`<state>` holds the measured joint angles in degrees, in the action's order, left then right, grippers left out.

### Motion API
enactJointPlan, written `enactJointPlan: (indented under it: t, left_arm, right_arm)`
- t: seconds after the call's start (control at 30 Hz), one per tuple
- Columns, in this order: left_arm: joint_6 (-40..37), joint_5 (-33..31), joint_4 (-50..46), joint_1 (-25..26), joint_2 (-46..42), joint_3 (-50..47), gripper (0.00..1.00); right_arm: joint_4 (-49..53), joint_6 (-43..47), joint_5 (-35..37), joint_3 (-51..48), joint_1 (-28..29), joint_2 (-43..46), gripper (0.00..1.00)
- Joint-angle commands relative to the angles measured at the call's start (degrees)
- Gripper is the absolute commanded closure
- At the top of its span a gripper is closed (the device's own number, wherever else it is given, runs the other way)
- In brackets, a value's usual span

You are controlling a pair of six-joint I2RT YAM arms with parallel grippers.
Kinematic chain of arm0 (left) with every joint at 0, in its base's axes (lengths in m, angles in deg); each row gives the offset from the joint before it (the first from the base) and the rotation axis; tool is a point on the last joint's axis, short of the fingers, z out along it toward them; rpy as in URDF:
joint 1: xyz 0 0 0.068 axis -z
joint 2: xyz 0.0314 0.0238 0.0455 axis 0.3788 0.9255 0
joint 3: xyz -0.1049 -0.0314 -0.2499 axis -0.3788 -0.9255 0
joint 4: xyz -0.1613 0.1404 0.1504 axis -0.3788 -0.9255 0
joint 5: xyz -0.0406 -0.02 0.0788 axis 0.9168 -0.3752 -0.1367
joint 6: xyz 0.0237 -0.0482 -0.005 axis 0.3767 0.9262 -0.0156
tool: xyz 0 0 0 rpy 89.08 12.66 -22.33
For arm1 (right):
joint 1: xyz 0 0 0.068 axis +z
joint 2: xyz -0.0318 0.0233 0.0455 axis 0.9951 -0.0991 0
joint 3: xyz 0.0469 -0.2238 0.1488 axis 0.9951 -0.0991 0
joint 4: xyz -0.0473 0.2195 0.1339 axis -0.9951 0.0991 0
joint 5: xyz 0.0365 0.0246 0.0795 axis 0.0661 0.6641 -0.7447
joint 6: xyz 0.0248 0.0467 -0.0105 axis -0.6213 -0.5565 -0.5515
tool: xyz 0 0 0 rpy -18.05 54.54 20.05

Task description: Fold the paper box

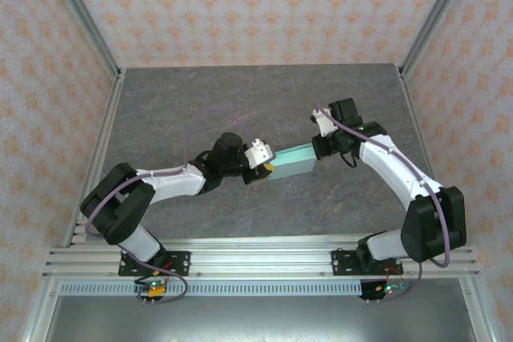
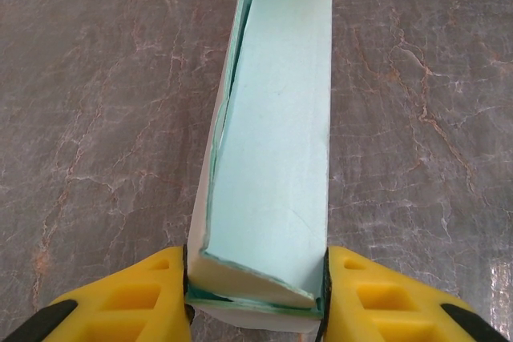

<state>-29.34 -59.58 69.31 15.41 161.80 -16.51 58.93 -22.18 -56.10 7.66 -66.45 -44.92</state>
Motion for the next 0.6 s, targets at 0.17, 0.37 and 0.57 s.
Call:
enactJointPlan:
  t: [0.17, 0.37, 0.57]
  left_arm:
    - [-1.5, 0.8, -3.1, 0.9, 0.2, 1.0, 0.68]
    - [-1.7, 0.8, -3.6, 1.0, 0.4, 1.3, 0.68]
    - [-2.0, 0.8, -3.9, 1.0, 0.6, 1.5, 0.68]
  right_arm:
    - [3.3, -2.6, -3.7, 2.8, 2.0, -2.1, 0.99]
    - [7.8, -2.4, -3.4, 6.8, 2.2, -3.3, 0.99]
    - [10.3, -0.9, -3.4, 8.8, 2.1, -4.3, 0.99]
